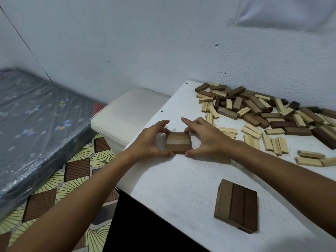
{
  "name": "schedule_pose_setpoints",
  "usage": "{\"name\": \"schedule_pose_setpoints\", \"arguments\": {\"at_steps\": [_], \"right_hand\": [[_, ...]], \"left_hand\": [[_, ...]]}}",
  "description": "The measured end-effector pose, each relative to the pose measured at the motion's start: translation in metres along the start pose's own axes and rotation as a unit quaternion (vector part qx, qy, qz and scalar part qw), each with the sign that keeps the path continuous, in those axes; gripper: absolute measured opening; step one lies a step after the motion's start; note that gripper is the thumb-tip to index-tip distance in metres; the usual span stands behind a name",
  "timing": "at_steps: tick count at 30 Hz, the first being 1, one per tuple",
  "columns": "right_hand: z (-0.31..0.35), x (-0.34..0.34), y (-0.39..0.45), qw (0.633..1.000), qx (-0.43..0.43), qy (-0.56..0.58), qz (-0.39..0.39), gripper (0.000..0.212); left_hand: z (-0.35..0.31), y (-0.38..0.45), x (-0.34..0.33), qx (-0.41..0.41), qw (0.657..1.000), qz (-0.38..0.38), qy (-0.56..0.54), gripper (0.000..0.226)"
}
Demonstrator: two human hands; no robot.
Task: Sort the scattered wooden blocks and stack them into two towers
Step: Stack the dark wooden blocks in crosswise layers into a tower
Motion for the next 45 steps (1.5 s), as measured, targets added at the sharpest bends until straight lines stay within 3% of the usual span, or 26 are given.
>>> {"name": "schedule_pose_setpoints", "arguments": {"at_steps": [8,22,42,45], "right_hand": [[-0.002,0.041,-0.054,0.994,-0.024,0.075,-0.078,0.098],[-0.010,0.023,-0.197,0.966,-0.119,0.158,-0.165,0.086],[-0.008,-0.003,-0.218,0.962,-0.151,0.160,-0.163,0.087],[-0.008,-0.007,-0.220,0.945,-0.156,0.225,-0.177,0.088]], "left_hand": [[-0.047,0.005,-0.001,-0.089,0.994,-0.024,-0.063,0.086],[-0.117,-0.045,-0.067,-0.140,0.977,0.044,-0.156,0.080],[-0.115,-0.062,-0.080,-0.136,0.976,0.090,-0.145,0.072],[-0.116,-0.065,-0.083,-0.130,0.973,0.090,-0.168,0.073]]}}
Point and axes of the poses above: each hand's wrist, its own y-axis towards the middle knuckle, its own x-axis out of the back of the hand, z = x × y, the point moved 4 cm from there along y, towards the middle knuckle, and after that the axes turned 7 degrees about -x, right-handed, at the moved point
